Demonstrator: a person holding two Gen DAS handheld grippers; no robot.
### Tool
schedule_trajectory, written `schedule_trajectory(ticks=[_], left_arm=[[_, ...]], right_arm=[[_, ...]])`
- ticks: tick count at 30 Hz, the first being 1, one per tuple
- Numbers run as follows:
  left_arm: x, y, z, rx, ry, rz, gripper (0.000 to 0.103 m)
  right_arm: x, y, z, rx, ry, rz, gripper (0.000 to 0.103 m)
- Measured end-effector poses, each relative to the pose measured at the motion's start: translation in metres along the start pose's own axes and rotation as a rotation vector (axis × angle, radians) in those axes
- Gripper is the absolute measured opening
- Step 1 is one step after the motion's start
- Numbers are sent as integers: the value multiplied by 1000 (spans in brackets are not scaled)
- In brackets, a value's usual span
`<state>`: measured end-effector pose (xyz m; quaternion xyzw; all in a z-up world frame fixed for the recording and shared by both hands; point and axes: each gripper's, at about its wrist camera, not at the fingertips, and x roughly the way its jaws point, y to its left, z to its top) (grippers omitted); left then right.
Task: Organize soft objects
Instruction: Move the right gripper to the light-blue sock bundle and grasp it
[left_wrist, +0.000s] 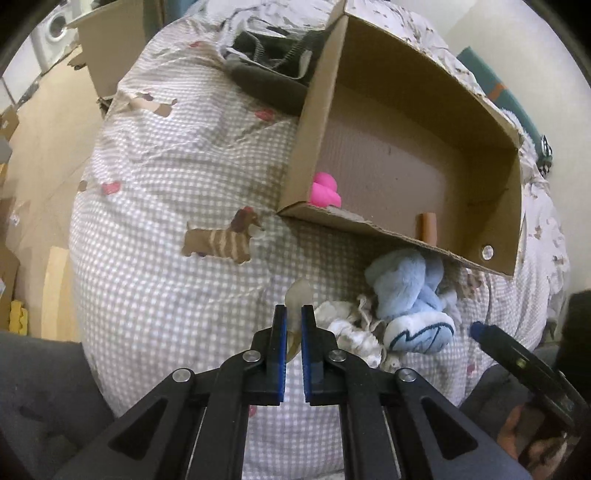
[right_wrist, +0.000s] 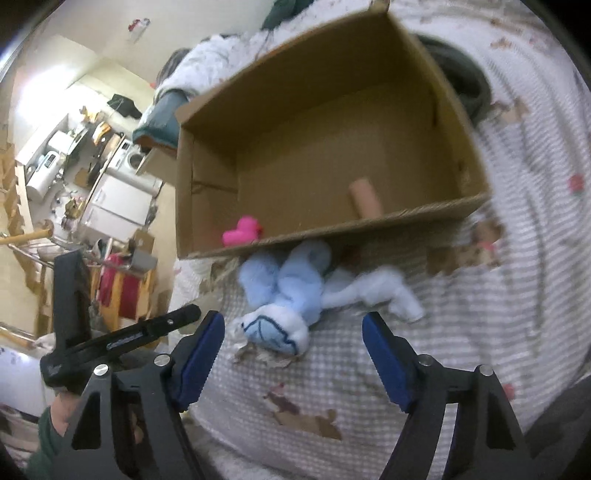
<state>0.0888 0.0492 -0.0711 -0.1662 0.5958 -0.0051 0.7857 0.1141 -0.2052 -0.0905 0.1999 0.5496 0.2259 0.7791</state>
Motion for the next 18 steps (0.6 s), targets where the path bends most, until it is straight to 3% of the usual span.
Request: schedule_trajectory(ticks=[6, 10, 12, 15, 18], left_arm=[[0, -3, -7, 42, -36, 65, 6], [2, -4, -8, 52, -35, 78, 6], [5, -6, -7, 55, -29, 84, 6], [10, -7, -7, 65, -28, 91, 6], [10, -10, -7, 80, -36, 102, 6]], right_arm=[[35, 10, 3, 5, 100, 54, 81], [53, 18, -2, -34, 146, 30, 63], [56, 19, -3, -36, 152, 28, 61], [55, 19, -4, -49, 149, 18, 37], [49, 20, -6, -70, 127, 1, 31]])
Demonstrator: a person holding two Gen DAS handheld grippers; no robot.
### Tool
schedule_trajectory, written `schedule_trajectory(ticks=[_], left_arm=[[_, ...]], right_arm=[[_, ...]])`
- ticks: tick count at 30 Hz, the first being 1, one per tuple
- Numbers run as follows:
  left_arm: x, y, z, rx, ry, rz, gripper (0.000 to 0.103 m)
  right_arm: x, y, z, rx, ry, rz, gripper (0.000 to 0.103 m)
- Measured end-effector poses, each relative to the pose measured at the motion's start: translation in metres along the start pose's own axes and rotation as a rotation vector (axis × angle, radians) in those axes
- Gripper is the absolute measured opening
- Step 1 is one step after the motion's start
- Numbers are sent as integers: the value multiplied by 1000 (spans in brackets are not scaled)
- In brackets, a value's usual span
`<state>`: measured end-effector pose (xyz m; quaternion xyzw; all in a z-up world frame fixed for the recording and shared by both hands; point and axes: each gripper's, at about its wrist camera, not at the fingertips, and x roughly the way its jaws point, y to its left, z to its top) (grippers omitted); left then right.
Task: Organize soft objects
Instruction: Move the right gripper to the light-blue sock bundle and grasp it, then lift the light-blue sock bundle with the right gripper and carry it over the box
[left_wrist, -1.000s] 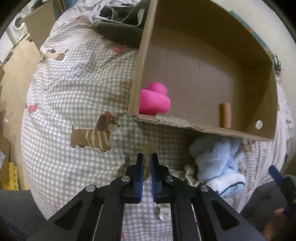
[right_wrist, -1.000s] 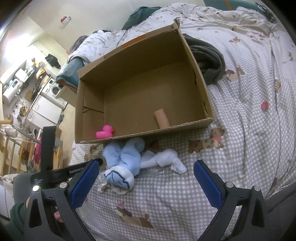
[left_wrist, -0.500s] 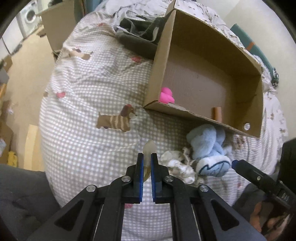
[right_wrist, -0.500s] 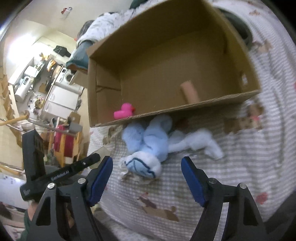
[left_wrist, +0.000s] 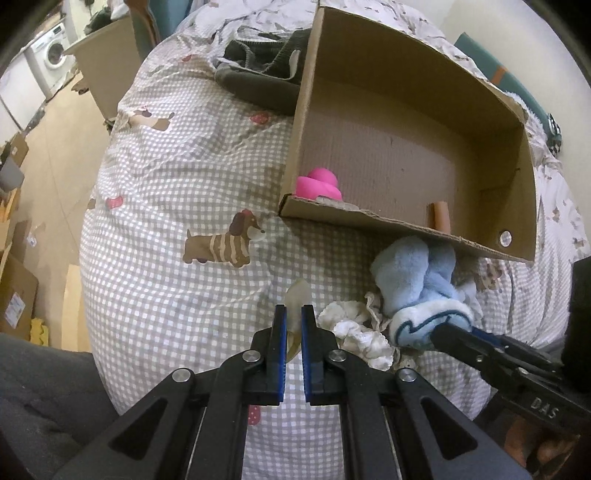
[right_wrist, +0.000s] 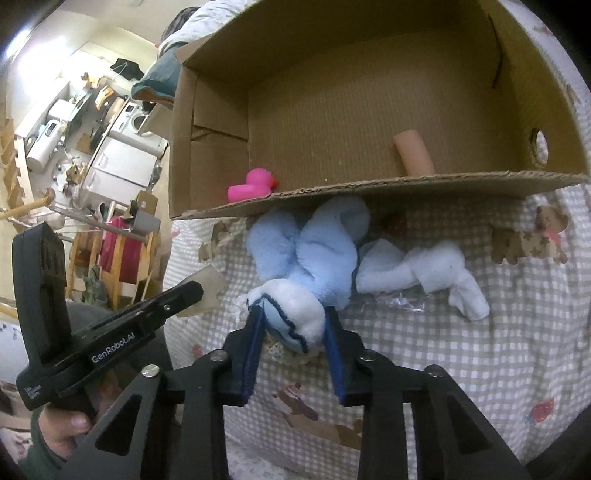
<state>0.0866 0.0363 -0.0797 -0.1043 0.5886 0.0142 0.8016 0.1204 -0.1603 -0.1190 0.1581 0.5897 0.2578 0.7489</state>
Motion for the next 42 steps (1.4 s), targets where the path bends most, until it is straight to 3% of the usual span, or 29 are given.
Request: schedule_trajectory(ticks=[6, 14, 26, 34, 42], left_arm=[[-2, 3, 1, -13, -15, 9, 6], [-22, 6, -1, -14, -98, 33, 6], [-25, 2, -10, 3, -115, 47, 6], [-38, -7, -13, 51, -193, 107, 6], [-54, -11, -5, 59, -257, 77, 6]], right_arm=[[-22, 12, -6, -69, -64, 19, 25], [-68, 22, -29, -104, -187, 110, 24], [-74, 20, -36, -96, -230, 66, 24], [-90, 22, -39, -121, -299, 107, 24], [-111, 25, -39, -155, -400, 80, 24]])
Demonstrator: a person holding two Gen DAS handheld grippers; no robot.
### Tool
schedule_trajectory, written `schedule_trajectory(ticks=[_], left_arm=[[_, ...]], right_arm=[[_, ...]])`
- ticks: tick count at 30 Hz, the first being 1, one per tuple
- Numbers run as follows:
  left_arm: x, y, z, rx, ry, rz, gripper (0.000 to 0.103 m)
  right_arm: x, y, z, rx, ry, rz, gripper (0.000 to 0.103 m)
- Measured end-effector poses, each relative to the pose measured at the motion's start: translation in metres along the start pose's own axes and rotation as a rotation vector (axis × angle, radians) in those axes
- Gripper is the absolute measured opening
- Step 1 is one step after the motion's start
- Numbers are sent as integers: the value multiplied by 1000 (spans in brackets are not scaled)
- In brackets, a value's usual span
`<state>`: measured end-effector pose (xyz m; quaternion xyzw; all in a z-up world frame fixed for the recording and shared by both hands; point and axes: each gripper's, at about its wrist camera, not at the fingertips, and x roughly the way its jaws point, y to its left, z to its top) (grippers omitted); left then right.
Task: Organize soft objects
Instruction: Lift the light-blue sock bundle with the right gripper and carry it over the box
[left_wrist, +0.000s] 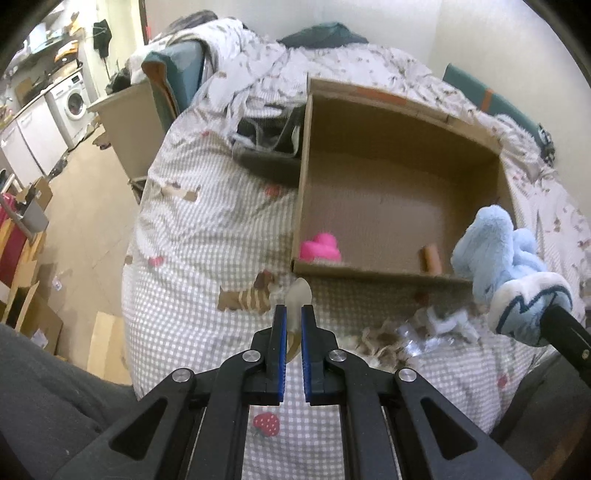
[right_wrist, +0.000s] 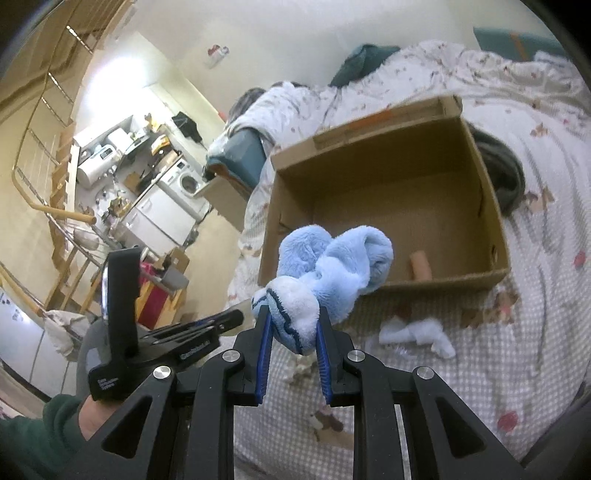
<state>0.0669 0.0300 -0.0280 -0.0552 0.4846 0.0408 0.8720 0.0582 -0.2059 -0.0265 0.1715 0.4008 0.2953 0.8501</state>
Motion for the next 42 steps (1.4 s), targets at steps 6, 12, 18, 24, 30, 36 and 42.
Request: schedule_trajectory(ticks=[6, 12, 18, 24, 30, 36, 42], left_arm=[[-20, -6, 36, -6, -67, -42, 6], [-38, -17, 77, 55, -197, -17, 6], [-26, -31, 104, 96, -235, -25, 6], [4, -52, 98, 170, -247, -29, 6], [33, -54, 87, 194, -210, -6, 6], [43, -46, 85, 157, -171, -87, 7], [46, -44, 83, 136, -155, -83, 7]], right_arm=[[-15, -7, 17, 33, -50, 6, 24], [-17, -10, 45, 30, -61, 0, 24], [-13, -19, 73, -16, -82, -46, 24], [12, -52, 70, 61, -45, -106, 24], [35, -61, 65, 53, 27, -178, 24], [42, -63, 60, 54, 47, -207, 24], [46, -62, 58, 52, 66, -231, 24]])
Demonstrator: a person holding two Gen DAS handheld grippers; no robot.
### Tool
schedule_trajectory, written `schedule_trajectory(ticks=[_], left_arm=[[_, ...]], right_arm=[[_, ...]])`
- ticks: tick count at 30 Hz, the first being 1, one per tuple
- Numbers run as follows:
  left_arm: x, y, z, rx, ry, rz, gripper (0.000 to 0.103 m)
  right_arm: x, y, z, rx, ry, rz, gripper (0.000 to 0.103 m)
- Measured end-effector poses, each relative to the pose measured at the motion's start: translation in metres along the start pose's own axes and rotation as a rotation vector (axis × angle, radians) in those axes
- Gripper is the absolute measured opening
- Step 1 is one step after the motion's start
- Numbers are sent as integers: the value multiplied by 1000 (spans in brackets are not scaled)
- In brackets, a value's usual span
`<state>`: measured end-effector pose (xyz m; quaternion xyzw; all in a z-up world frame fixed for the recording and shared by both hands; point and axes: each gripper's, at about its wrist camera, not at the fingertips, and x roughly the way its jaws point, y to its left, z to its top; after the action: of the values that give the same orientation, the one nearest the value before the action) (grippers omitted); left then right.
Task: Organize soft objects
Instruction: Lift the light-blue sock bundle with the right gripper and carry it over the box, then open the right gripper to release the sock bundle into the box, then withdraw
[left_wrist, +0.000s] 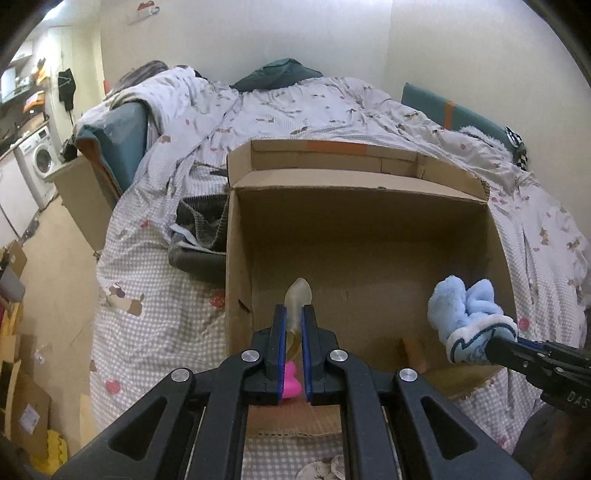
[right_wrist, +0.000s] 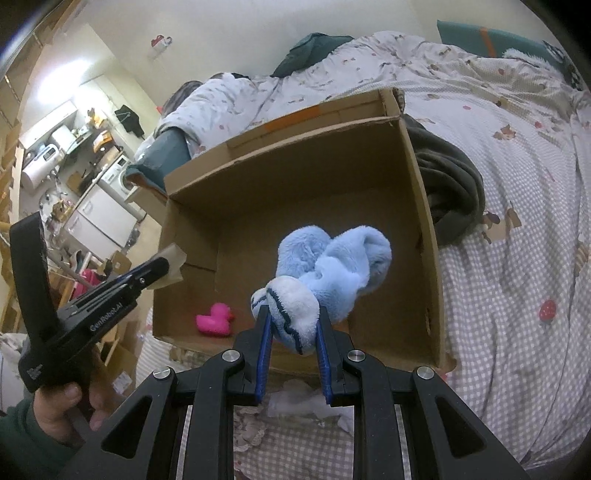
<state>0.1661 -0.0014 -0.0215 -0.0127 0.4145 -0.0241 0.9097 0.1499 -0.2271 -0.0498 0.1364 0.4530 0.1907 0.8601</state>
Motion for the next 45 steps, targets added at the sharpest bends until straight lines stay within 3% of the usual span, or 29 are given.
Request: schedule_trajectory(ticks=[8, 16, 18, 20, 26, 30, 33, 45], left_arm=[[-2, 1, -2, -9, 3, -19, 8], [3, 0, -5, -6, 38, -4, 23], [3, 0, -5, -4, 39, 7, 49], [-1, 0, -6, -6, 18, 18, 65], [-4, -1, -6, 1, 15, 11, 66], [-3, 0, -6, -5, 21, 9, 66], [-2, 1, -6, -9, 26, 14, 66], [-1, 2, -7, -16, 34, 14, 66]], right_arm=[[2, -4, 1, 14, 3, -6, 24], [5, -6, 1, 14, 9, -2, 24], [5, -6, 1, 15, 10, 3, 24], [5, -6, 2, 18, 7, 10, 25], [5, -6, 1, 31, 15, 29, 25], [7, -4, 1, 50, 23, 60, 34], [7, -7, 1, 74, 18, 48, 79], [11, -7, -2, 73, 39, 21, 79]])
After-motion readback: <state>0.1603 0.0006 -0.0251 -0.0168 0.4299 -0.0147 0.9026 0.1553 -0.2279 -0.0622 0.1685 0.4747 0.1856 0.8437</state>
